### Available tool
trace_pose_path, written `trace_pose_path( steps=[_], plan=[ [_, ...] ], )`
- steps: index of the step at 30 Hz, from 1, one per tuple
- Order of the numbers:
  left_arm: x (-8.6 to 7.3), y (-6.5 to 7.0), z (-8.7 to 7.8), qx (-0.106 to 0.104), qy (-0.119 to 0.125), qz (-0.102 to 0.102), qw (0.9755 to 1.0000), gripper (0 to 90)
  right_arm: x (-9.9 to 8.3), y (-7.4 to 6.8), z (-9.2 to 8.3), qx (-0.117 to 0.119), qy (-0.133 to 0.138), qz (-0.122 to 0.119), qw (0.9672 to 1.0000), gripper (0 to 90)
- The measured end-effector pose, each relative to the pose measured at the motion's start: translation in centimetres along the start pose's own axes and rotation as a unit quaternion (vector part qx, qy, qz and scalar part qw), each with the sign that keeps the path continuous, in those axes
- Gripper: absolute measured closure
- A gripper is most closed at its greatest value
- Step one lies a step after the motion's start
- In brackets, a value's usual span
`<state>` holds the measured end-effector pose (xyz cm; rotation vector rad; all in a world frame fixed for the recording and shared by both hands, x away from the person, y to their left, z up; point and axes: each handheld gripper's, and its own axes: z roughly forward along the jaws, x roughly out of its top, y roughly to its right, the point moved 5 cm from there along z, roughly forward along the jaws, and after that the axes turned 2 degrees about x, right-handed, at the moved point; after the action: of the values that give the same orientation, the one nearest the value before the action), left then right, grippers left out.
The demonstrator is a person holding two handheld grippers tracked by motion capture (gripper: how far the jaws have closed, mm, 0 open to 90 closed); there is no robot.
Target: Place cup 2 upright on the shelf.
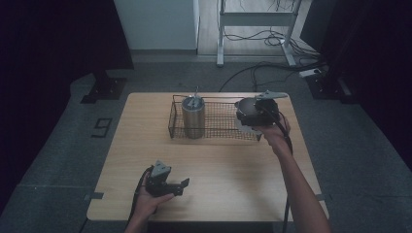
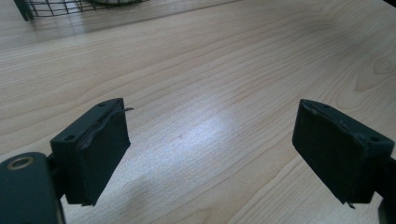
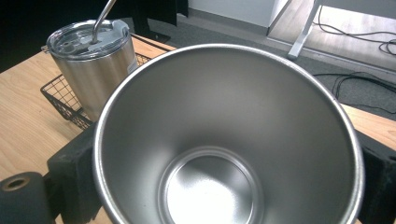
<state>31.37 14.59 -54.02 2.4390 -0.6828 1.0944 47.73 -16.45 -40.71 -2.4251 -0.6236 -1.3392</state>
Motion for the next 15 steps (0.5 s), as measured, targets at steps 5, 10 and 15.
trace_pose_path(
  steps=[5, 10, 15],
  plan=[
    [0.1, 0.2, 0.0, -0.003, 0.001, 0.002, 1.0, 11.0, -0.1, 0.3, 0.9, -0.004, -0.008, 0.0, 1.0, 6.5],
    [0.0, 0.4, 0.1, -0.005, -0.001, 0.003, 1.0, 11.0, 0.1, 0.6, 1.9, -0.007, -0.013, -0.003, 0.9999, 6.5],
    [0.0, 0.3, 0.1, -0.005, -0.001, 0.001, 1.0, 11.1, 0.3, 1.0, 2.7, 0.003, -0.012, 0.007, 0.9999, 6.5]
  ],
)
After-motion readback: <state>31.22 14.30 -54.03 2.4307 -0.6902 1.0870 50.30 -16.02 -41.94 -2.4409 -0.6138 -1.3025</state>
